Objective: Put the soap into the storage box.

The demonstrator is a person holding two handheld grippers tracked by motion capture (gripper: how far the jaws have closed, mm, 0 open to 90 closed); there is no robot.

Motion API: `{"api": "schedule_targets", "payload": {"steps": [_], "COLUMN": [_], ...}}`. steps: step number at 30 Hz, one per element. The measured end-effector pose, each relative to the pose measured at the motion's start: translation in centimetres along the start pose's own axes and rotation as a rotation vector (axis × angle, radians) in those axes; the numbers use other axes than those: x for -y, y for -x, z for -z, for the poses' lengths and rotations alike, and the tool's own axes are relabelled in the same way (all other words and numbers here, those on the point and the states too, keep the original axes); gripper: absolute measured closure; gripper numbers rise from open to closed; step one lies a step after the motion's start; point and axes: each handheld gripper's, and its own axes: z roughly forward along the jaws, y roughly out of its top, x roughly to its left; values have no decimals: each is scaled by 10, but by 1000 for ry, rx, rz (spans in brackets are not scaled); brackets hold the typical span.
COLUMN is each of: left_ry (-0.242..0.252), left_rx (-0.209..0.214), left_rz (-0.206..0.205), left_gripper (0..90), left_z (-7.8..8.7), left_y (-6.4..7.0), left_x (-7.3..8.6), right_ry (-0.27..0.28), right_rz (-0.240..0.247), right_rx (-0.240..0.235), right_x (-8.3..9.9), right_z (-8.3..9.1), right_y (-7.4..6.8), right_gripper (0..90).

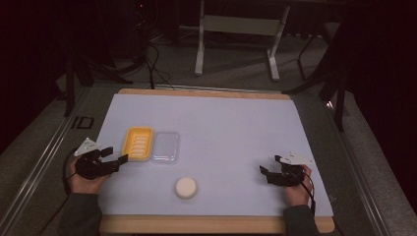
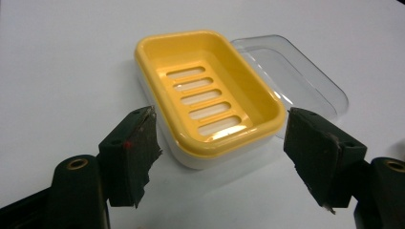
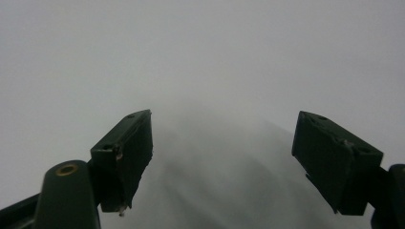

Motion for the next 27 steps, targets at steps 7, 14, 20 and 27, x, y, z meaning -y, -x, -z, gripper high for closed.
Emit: {"api": "schedule_targets", "payload": {"steps": [7,14,20,27], "left_ry": [-38,-83,-123,-168], "left_rx": [16,32,48,62], "left_rz": [-34,-80,-138,-197], "left_gripper": [281,294,295,295], "left_z": [-8,-16,-20,-19], "left_y": [8,20,32,39], "left_x": [-3,-7,-14,-19], "right_ry": [17,35,35,35], "right_rz": [29,19,36,41], "right_rx": [0,-7,-4,-4], "right_x": [1,2,2,2], "right_z": [2,4,4,4], "right_y": [-3,-2,-3,-4], "right_gripper": [211,205,203,201]}}
